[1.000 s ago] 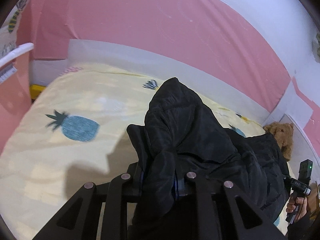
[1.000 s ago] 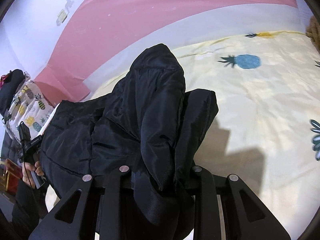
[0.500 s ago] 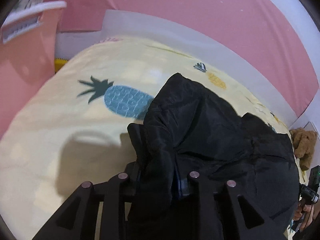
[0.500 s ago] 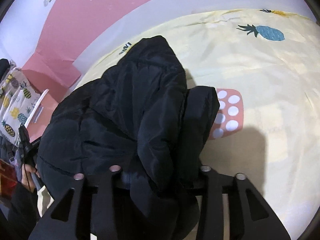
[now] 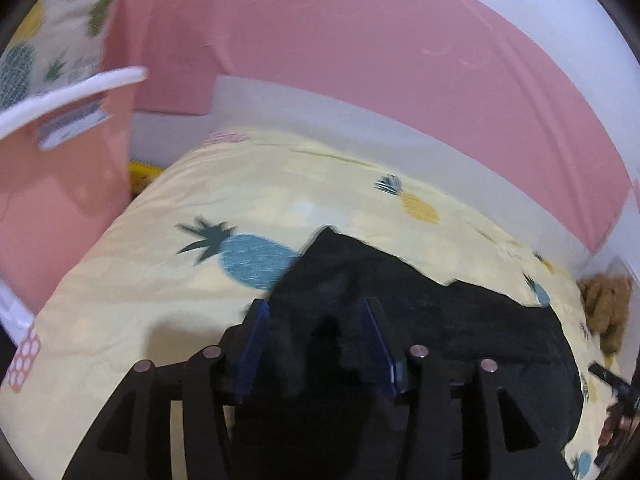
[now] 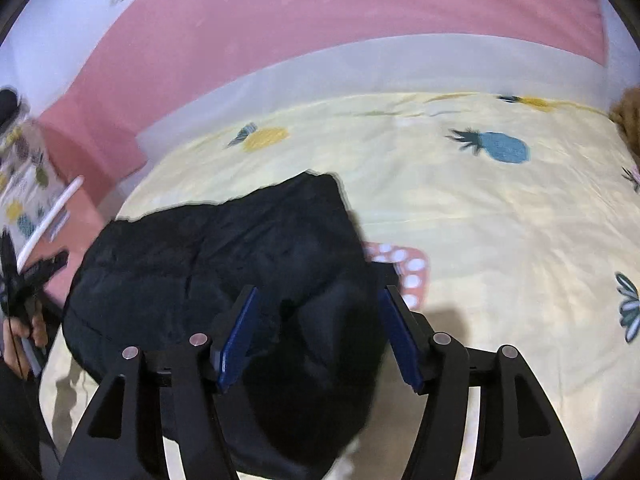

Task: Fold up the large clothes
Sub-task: 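Lay the folded edge down and press the bundle flat with both tools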

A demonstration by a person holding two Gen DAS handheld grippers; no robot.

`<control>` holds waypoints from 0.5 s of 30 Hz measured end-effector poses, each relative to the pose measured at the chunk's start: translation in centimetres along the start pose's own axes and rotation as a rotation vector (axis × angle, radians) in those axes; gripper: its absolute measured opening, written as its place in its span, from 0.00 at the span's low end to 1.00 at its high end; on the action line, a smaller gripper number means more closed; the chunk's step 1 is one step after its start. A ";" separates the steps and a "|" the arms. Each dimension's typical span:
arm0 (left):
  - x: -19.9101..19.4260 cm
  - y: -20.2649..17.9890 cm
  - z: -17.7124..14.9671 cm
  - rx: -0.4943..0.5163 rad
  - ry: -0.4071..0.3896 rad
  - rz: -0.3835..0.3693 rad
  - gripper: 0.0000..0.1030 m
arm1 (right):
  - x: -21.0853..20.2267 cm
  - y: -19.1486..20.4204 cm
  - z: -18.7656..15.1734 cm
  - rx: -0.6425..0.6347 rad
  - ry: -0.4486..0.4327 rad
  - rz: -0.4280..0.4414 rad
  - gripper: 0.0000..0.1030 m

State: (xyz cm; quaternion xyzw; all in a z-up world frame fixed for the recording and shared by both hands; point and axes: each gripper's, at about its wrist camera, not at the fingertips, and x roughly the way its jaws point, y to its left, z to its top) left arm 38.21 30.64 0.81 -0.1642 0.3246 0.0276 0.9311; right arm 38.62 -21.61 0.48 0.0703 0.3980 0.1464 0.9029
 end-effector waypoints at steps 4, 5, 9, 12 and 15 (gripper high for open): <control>4.1 -2.0 -0.9 0.058 0.092 0.012 0.47 | 4.3 1.2 -0.4 -0.046 0.085 -0.046 0.60; 5.4 -2.0 -1.4 0.057 0.124 0.030 0.47 | 5.4 1.0 -0.7 -0.051 0.108 -0.065 0.60; 5.4 -2.4 -2.1 0.076 0.107 0.048 0.47 | 5.7 0.4 -0.9 -0.053 0.105 -0.061 0.60; 4.3 -2.7 -2.0 0.085 0.105 0.068 0.47 | 4.2 0.3 -1.1 -0.047 0.084 -0.061 0.60; 2.0 -3.6 -2.5 0.091 0.091 0.078 0.47 | 1.7 0.9 -1.6 -0.051 0.055 -0.046 0.60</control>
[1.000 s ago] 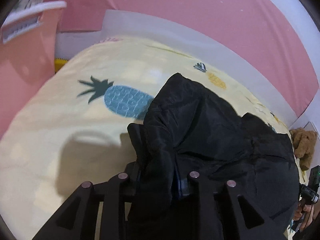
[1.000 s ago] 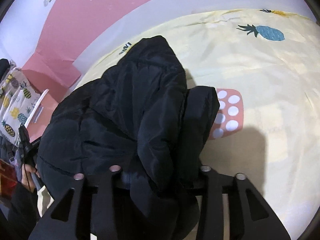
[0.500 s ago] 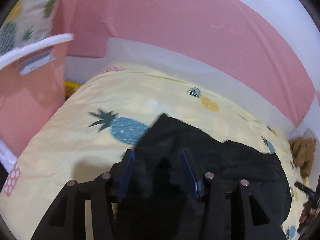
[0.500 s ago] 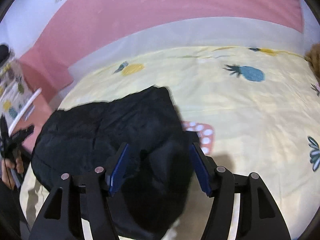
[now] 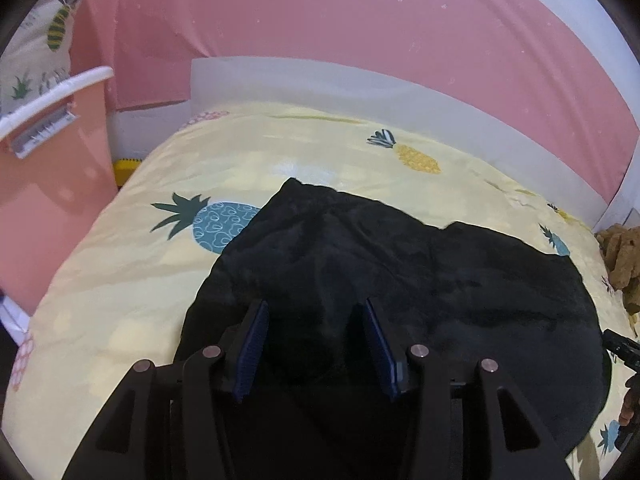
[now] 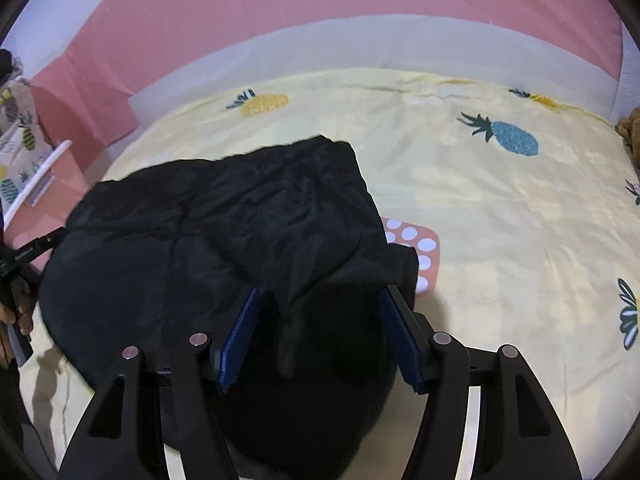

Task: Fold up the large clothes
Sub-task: 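Lay the folded edge down and press the bundle flat with both tools, then open both tools and pull them back from the folded jacket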

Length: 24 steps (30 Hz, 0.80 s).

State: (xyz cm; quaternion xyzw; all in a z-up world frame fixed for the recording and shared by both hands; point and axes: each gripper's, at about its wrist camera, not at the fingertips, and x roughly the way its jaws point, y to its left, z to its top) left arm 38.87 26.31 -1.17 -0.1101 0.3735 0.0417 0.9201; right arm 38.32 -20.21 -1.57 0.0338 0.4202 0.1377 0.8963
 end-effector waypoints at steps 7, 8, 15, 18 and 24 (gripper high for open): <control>-7.8 -4.8 -4.2 0.038 -0.048 -0.035 0.47 | -6.7 2.3 -3.8 -0.056 -0.059 0.015 0.60; -8.9 -5.7 -5.2 0.045 -0.052 -0.039 0.47 | -7.8 2.8 -4.7 -0.061 -0.065 0.015 0.60; -16.4 -10.6 -11.6 0.073 -0.068 -0.039 0.59 | -13.1 5.1 -10.0 -0.099 -0.087 0.042 0.60; -18.8 -12.1 -13.7 0.090 -0.074 -0.027 0.60 | -14.8 6.0 -11.8 -0.118 -0.098 0.036 0.60; -23.2 -14.7 -17.3 0.113 -0.093 0.019 0.60 | -17.7 7.5 -15.3 -0.150 -0.120 0.033 0.60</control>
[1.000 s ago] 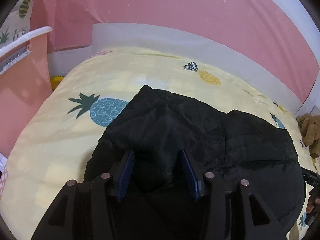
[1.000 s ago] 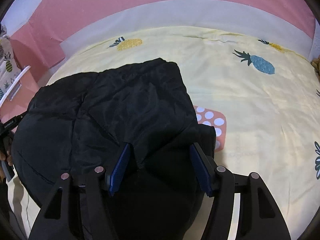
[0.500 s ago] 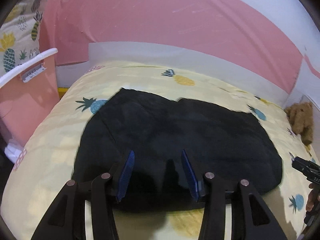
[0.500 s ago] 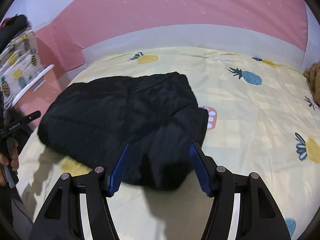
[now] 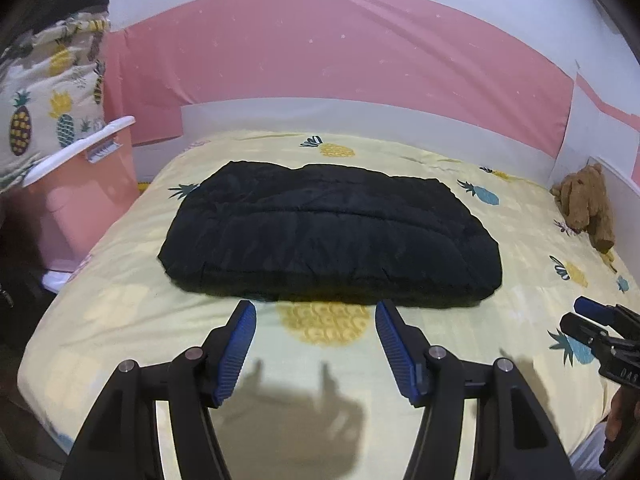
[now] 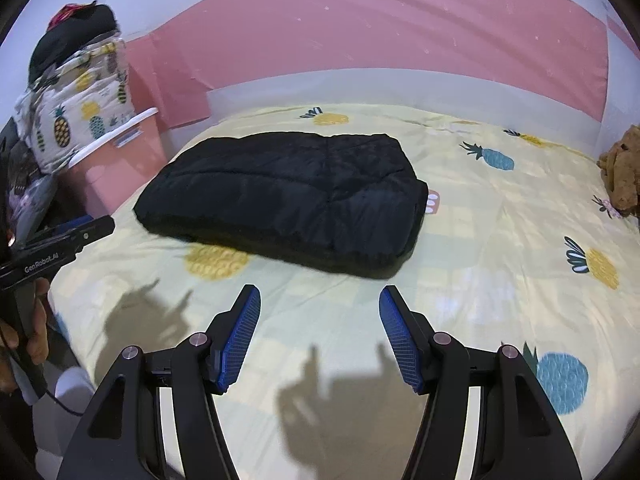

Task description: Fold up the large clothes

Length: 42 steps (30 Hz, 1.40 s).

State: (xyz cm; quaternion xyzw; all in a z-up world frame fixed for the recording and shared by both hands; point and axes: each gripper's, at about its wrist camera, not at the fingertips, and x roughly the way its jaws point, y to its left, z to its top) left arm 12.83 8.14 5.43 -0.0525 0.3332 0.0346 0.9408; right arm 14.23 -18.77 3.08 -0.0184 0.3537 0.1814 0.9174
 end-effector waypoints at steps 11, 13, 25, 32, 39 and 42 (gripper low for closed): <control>-4.2 -1.7 -3.9 -0.001 -0.004 0.023 0.69 | -2.9 2.1 -3.9 -0.025 -0.001 -0.018 0.62; -4.4 -1.8 -4.3 -0.009 0.010 0.011 0.69 | -3.0 2.3 -4.2 -0.032 0.002 -0.027 0.62; -3.4 -1.3 -5.0 -0.028 0.036 0.041 0.69 | -2.1 3.0 -4.6 -0.059 0.022 -0.037 0.62; -2.8 -0.9 -5.3 -0.035 0.050 0.051 0.69 | -1.9 3.1 -4.6 -0.065 0.030 -0.034 0.62; -2.9 -0.8 -5.3 -0.043 0.044 0.059 0.69 | -1.9 3.3 -4.6 -0.067 0.031 -0.034 0.62; -2.9 -0.8 -5.3 -0.042 0.044 0.059 0.69 | -1.9 3.3 -4.7 -0.071 0.031 -0.031 0.62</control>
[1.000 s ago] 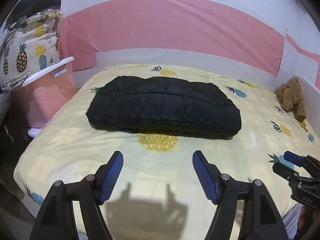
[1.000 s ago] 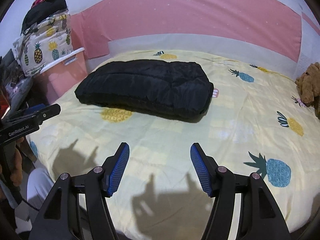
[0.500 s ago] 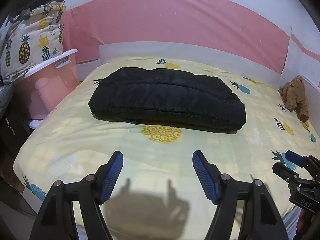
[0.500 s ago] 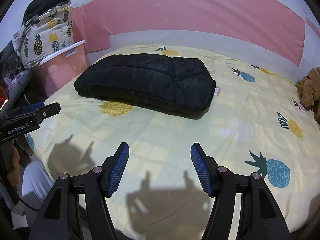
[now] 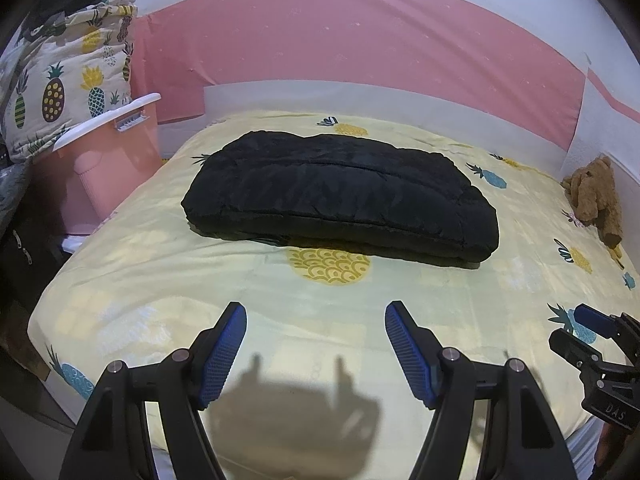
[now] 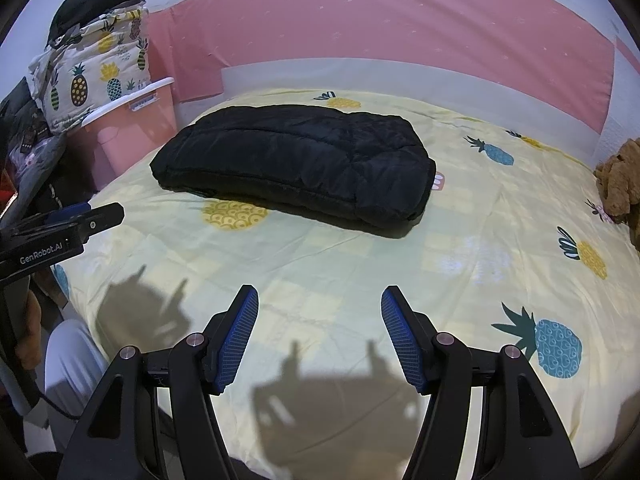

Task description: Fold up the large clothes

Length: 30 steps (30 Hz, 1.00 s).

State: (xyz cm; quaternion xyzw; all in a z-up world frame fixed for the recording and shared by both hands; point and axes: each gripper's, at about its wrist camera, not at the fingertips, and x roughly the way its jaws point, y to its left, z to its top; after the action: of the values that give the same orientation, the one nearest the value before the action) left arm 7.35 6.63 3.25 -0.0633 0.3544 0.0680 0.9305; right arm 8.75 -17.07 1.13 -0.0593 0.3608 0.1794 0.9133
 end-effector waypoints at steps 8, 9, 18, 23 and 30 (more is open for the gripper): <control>-0.1 -0.1 -0.1 -0.001 0.006 0.001 0.69 | 0.0 -0.2 -0.1 -0.005 0.003 0.007 0.62; -0.1 -0.1 -0.1 -0.001 0.006 0.002 0.70 | 0.0 -0.2 -0.2 -0.005 0.002 0.006 0.62; -0.3 -0.1 -0.3 0.005 0.004 0.008 0.69 | -0.1 -0.2 -0.2 -0.009 0.002 0.009 0.62; -0.2 0.0 -0.3 0.005 0.004 0.006 0.69 | -0.1 -0.2 -0.2 -0.010 0.002 0.010 0.62; -0.2 0.1 -0.3 0.005 0.005 0.006 0.69 | -0.1 -0.2 -0.3 -0.011 0.006 0.013 0.62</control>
State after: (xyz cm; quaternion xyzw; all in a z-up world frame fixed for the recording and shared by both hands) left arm 6.99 6.67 3.22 -0.0602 0.3573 0.0699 0.9294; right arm 8.51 -17.38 0.96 -0.0627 0.3629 0.1871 0.9107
